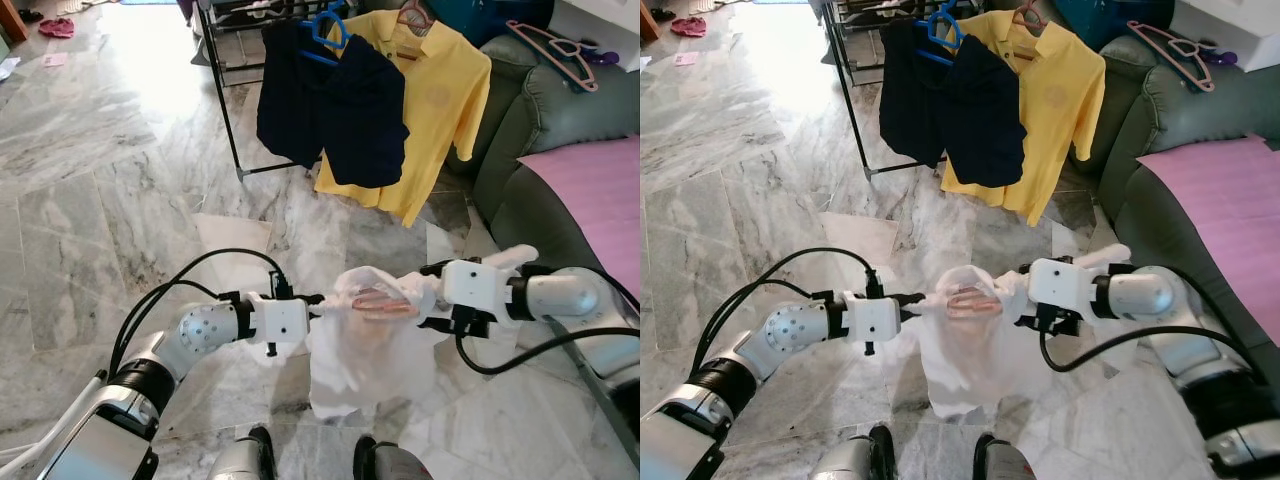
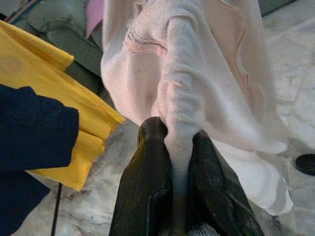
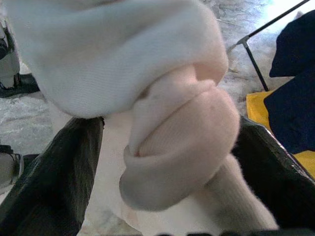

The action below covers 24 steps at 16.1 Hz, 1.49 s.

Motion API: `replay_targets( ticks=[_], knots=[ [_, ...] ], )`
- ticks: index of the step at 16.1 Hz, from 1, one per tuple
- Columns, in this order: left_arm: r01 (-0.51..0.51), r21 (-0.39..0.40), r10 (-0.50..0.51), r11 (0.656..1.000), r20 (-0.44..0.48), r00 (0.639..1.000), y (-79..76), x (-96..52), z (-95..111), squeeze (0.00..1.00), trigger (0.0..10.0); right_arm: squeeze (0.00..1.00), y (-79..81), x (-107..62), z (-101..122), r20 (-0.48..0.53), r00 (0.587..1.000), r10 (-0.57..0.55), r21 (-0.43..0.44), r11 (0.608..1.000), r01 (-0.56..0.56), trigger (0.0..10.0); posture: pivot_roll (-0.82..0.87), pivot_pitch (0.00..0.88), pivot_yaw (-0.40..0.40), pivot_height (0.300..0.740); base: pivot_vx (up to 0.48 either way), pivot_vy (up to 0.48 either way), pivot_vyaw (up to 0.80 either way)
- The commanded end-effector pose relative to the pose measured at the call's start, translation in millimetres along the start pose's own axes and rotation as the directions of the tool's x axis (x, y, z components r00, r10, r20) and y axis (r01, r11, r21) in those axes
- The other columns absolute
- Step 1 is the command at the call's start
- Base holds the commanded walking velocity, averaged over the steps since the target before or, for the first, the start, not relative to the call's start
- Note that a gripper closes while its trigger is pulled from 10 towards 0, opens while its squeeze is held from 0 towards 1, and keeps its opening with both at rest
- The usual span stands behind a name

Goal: Hang hanger

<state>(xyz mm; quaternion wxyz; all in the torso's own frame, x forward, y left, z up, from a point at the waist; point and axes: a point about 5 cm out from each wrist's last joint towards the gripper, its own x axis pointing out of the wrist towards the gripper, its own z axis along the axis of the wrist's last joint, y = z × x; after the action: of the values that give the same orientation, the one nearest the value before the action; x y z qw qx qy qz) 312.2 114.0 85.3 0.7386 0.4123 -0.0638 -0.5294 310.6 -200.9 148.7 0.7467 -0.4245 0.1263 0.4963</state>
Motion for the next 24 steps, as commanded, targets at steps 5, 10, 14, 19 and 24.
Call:
replay_targets(
  ticks=[5, 10, 14, 19, 24],
  knots=[
    [0.007, 0.027, -0.007, 1.000, -0.004, 1.000, -0.6, 8.1, 4.3, 0.00, 0.0, 0.00, 8.2, 18.5, 18.8, 0.064, 0.996, 0.068, -0.067, 0.996, -0.063, 10.0, -0.07, 0.208, 0.015, 0.740, 0.000, 0.000, 0.00],
    [-0.047, -0.014, 0.046, 0.999, -0.091, 0.995, 5.0, 7.9, -4.8, 0.00, 0.0, 1.00, 6.5, 9.8, 46.1, 0.177, 0.984, -0.015, -0.021, 1.000, 0.019, 10.0, -0.08, 0.210, 0.012, 0.740, 0.000, 0.000, 0.00],
    [-0.084, -0.042, 0.079, 0.996, -0.119, 0.990, 7.6, 9.3, -7.3, 0.00, 0.0, 1.00, 17.1, 6.0, 36.8, 0.132, 0.991, -0.032, 0.005, 0.999, 0.032, 10.0, -0.08, 0.211, 0.013, 0.740, 0.000, 0.000, 0.00],
    [-0.072, -0.030, 0.067, 0.997, -0.127, 0.990, 9.0, 8.8, -7.9, 0.00, 0.0, 0.00, 21.6, -3.2, 15.7, 0.030, 0.999, 0.016, 0.003, 1.000, -0.017, 10.0, -0.08, 0.207, 0.020, 0.740, 0.000, 0.000, 0.00],
    [-0.025, -0.009, 0.024, 1.000, -0.120, 0.993, 6.2, 5.0, -8.8, 0.00, 0.0, 0.00, 16.1, -6.0, 0.0, -0.040, 0.999, 0.015, -0.044, 0.999, -0.017, 10.0, -0.07, 0.208, 0.019, 0.740, 0.000, 0.000, 0.00]
  ],
)
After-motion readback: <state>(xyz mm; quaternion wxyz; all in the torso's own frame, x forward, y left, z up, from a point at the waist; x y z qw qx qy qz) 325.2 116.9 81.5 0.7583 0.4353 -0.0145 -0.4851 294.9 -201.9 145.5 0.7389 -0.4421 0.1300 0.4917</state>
